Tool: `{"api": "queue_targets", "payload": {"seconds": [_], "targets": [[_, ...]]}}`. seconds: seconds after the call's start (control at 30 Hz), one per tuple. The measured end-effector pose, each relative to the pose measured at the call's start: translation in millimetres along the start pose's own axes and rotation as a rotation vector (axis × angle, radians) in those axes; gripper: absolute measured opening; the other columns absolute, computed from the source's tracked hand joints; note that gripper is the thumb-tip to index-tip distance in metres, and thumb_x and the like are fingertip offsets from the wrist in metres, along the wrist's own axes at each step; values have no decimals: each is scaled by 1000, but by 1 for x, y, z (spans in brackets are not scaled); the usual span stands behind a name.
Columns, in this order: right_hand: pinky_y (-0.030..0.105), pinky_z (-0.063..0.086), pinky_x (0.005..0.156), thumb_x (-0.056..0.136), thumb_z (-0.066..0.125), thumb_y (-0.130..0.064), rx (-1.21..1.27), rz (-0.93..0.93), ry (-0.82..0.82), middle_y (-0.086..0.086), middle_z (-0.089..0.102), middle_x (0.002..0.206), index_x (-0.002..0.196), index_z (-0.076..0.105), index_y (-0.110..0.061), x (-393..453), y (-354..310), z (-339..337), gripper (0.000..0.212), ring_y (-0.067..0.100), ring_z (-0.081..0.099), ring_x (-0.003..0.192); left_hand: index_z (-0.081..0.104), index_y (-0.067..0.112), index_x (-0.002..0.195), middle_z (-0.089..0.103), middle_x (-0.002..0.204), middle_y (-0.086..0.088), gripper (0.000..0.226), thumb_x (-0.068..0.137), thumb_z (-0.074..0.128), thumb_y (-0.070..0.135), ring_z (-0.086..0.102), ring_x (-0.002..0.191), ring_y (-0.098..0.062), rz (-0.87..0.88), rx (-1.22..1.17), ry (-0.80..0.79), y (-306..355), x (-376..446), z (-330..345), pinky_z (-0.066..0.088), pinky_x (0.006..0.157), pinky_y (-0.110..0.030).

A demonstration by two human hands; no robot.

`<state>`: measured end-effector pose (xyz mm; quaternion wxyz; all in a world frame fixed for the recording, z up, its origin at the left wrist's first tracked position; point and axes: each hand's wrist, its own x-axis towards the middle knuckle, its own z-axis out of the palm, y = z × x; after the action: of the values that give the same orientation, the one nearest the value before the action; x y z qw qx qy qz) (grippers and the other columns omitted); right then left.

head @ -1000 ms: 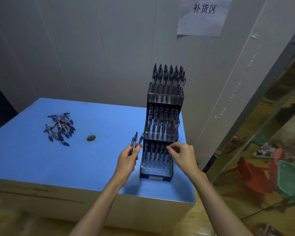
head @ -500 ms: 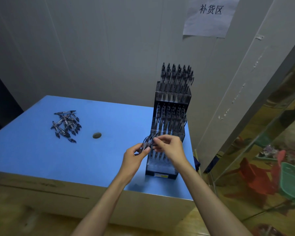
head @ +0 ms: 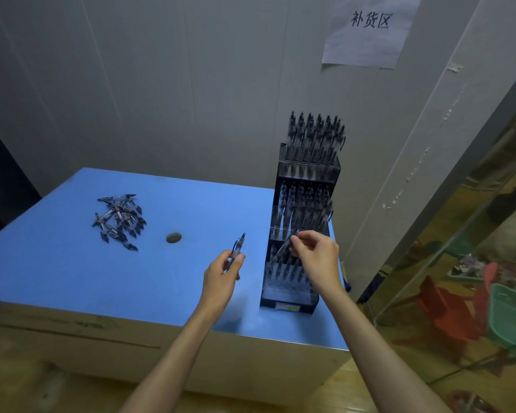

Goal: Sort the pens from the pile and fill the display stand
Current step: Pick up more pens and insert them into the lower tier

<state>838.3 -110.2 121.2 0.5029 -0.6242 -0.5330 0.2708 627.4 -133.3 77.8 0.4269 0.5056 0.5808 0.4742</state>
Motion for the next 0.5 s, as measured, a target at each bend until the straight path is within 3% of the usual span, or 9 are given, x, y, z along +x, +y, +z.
{"api": "queue_targets", "payload": {"seconds": [0.1, 0.33, 0.5], "targets": [[28, 58, 79, 92, 71, -21, -226, -139, -16, -4, 74, 82, 100, 76, -10, 0, 6, 4, 15, 8, 69, 77, 62, 20, 88, 39, 64, 4, 22, 100, 59, 39, 34, 59, -14, 3, -10, -5, 0, 0, -3, 30, 54, -30], [8, 48, 74, 92, 71, -19, -313, -211, -48, 0, 75, 86, 103, 77, -7, -4, 9, 18, 17, 7, 66, 77, 61, 19, 89, 34, 64, 4, 21, 100, 60, 37, 29, 62, -18, -14, -31, -18, -3, 0, -13, 25, 53, -32], [10, 49, 76, 93, 70, -19, -326, -199, -83, 2, 76, 88, 106, 76, -6, -6, 16, 28, 19, 6, 65, 77, 62, 23, 88, 32, 65, 3, 19, 100, 60, 38, 28, 63, -18, -22, -38, -20, -4, 0, -19, 24, 53, -31]]}}
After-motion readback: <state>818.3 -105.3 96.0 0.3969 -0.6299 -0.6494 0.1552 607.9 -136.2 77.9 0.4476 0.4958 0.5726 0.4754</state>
